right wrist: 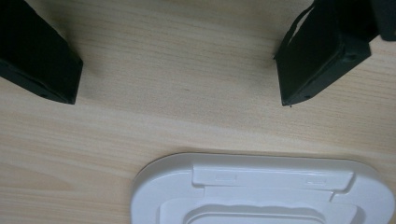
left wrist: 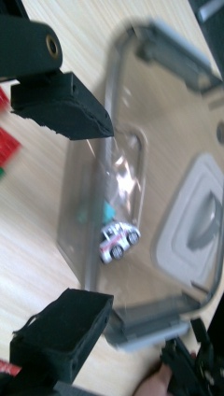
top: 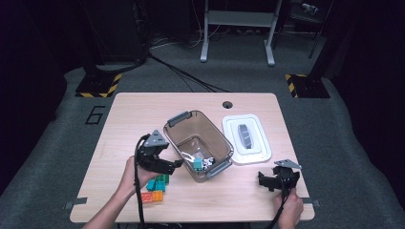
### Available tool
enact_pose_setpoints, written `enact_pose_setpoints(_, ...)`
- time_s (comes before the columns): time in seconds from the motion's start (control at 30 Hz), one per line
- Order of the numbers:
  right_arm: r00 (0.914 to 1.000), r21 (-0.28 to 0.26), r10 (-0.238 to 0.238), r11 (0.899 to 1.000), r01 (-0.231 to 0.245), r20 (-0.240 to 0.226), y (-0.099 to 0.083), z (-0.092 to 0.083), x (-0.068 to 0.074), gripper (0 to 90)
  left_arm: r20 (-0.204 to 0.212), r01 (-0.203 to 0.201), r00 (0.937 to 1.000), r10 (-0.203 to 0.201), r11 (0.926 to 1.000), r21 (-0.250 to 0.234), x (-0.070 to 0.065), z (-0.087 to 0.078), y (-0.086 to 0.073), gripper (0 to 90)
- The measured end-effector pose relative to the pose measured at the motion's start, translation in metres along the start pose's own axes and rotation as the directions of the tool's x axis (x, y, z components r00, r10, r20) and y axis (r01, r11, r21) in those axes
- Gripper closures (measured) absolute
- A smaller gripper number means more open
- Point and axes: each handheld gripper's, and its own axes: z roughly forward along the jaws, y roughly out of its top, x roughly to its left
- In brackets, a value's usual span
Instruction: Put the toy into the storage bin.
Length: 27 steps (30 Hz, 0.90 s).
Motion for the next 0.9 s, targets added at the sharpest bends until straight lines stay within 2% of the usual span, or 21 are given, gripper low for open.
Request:
enact_pose_setpoints(0.1, 1.0, 0.001, 0.001, 1.0, -0.001, 0.0, 0.0, 0.0, 0.0, 0.0, -0.042, 0.023, 0.9988, -0.023, 0.9997, 0.006, 0.013, -0.007, -0.01, 15.2)
enact_pose_setpoints(0.13, 1.0, 0.0, 0.0, 1.0, 0.0, 0.0, 0.0, 0.0, 0.0, 0.0, -0.064, 0.038, 0.9972, -0.037, 0.9991, 0.016, 0.022, -0.01, -0.018, 15.2)
enact_pose_setpoints(0.17, 1.0, 0.0, 0.0, 1.0, 0.0, 0.0, 0.0, 0.0, 0.0, 0.0, -0.078, 0.037, 0.9964, -0.035, 0.999, 0.025, 0.028, -0.011, -0.023, 14.9)
enact_pose_setpoints(0.27, 1.0, 0.0, 0.0, 1.0, 0.0, 0.0, 0.0, 0.0, 0.0, 0.0, -0.113, 0.064, 0.9918, -0.059, 0.9972, 0.038, 0.039, -0.012, -0.037, 14.5)
enact_pose_setpoints(0.37, 1.0, 0.0, 0.0, 1.0, 0.0, 0.0, 0.0, 0.0, 0.0, 0.0, -0.152, 0.117, 0.9824, -0.108, 0.9918, 0.052, 0.051, -0.01, -0.057, 14.3)
enact_pose_setpoints(0.47, 1.0, 0.0, 0.0, 1.0, 0.0, 0.0, 0.0, 0.0, 0.0, 0.0, -0.182, 0.147, 0.9747, -0.13, 0.9855, 0.084, 0.059, -0.009, -0.077, 14.2)
enact_pose_setpoints(0.57, 1.0, 0.001, 0.001, 1.0, -0.001, 0.001, 0.0, 0.0, 0.0, 0.0, -0.193, 0.171, 0.9703, -0.146, 0.9776, 0.123, 0.065, -0.007, -0.093, 14.5)
enact_pose_setpoints(0.63, 1.0, 0.0, 0.0, 1.0, 0.0, 0.0, 0.0, 0.0, 0.0, 0.0, -0.199, 0.205, 0.9642, -0.176, 0.969, 0.138, 0.066, -0.005, -0.105, 14.6)
enact_pose_setpoints(0.7, 1.0, 0.001, 0.001, 1.0, -0.001, 0.0, 0.0, 0.0, 0.0, 0.0, -0.201, 0.202, 0.9649, -0.169, 0.9661, 0.161, 0.068, -0.003, -0.112, 15.1)
enact_pose_setpoints(0.73, 1.0, 0.0, 0.001, 1.0, -0.001, 0.0, 0.0, 0.0, 0.0, 0.0, -0.208, 0.217, 0.9611, -0.182, 0.9628, 0.161, 0.068, -0.001, -0.116, 15.3)
enact_pose_setpoints(0.77, 1.0, 0.0, 0.0, 1.0, 0.0, 0.0, 0.0, 0.0, 0.0, 0.0, -0.21, 0.213, 0.9618, -0.176, 0.9617, 0.172, 0.069, -0.001, -0.118, 15.7)
enact_pose_setpoints(0.8, 1.0, 0.0, 0.001, 1.0, -0.001, 0.0, 0.0, 0.0, 0.0, 0.0, -0.214, 0.227, 0.9587, -0.188, 0.958, 0.175, 0.069, 0.0, -0.121, 16.6)
enact_pose_setpoints(0.83, 1.0, -0.001, -0.001, 1.0, 0.001, 0.0, 0.0, 0.0, 0.0, 0.0, -0.209, 0.223, 0.9607, -0.183, 0.957, 0.186, 0.07, 0.0, -0.124, 18.3)
enact_pose_setpoints(0.9, 1.0, 0.0, 0.0, 1.0, 0.0, 0.0, 0.0, 0.0, 0.0, 0.0, -0.212, 0.236, 0.9579, -0.194, 0.9513, 0.198, 0.071, 0.002, -0.129, 25.2)
